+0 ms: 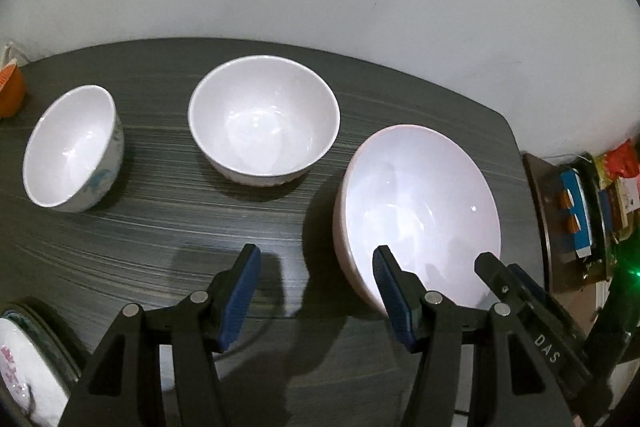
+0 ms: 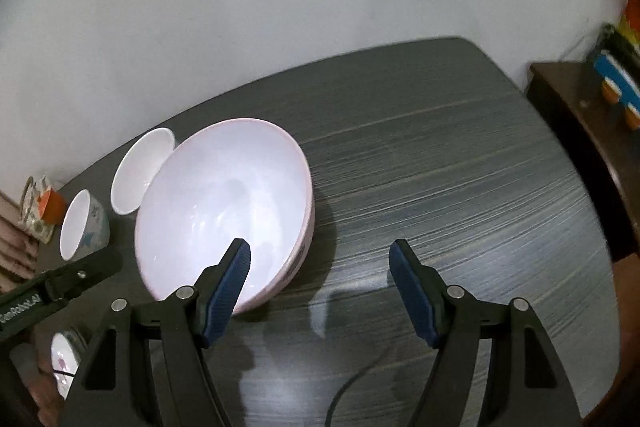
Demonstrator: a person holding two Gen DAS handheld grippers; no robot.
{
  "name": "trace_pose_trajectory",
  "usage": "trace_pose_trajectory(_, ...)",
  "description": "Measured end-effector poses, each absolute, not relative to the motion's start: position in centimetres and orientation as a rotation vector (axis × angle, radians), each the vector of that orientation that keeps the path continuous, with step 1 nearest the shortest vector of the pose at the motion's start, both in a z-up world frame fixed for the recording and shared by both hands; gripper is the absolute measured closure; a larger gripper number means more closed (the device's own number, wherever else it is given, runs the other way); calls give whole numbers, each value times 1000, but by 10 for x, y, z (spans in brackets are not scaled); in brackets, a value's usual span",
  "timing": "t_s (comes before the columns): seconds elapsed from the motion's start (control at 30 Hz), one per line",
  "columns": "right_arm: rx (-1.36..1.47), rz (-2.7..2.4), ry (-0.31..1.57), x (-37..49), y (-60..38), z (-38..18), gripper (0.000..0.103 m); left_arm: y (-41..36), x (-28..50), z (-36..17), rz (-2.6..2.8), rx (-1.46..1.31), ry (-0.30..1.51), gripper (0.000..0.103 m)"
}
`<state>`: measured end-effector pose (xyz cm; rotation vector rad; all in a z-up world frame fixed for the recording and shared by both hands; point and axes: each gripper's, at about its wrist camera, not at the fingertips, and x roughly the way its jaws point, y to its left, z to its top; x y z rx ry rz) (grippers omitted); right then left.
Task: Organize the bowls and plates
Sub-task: 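Move the left tool to the large pink-rimmed bowl and grip its rim, then lift the large pink-rimmed bowl with the left tool and carry it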
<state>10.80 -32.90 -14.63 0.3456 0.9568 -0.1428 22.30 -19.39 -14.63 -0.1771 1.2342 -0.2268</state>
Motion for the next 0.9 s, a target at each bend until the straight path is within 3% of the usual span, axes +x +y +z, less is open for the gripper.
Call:
trace_pose_trajectory(0.3, 373, -130, 1006, 132, -329, -164, 34, -212, 243, -174, -187, -144, 1283, 44)
trace_pose_trajectory(0.4, 370, -119, 1012, 138, -327, -168, 45, -212, 246, -181, -194, -165, 1291, 44)
trace_pose_trajectory(0.57, 395, -97, 1037, 142, -327, -176, 54, -210, 245, -184, -191, -178, 1282, 45)
trace_pose_trajectory(0.63, 392, -85, 1035, 142, -326, -177, 60, -210, 242, -183, -212, -190, 1269, 71)
trace_pose_trajectory(0.73, 414, -62, 1043, 141, -324, -180, 69, -211, 239, -182, -225, -198, 1262, 86)
trace_pose_trajectory(0.83, 427, -63, 1050, 140, -321, -185, 81, -214, 234, -178, -225, -190, 1259, 88)
trace_pose_trajectory(0.9, 434, -59, 1054, 137, -320, -185, 82, -215, 229, -176, -231, -202, 1270, 88)
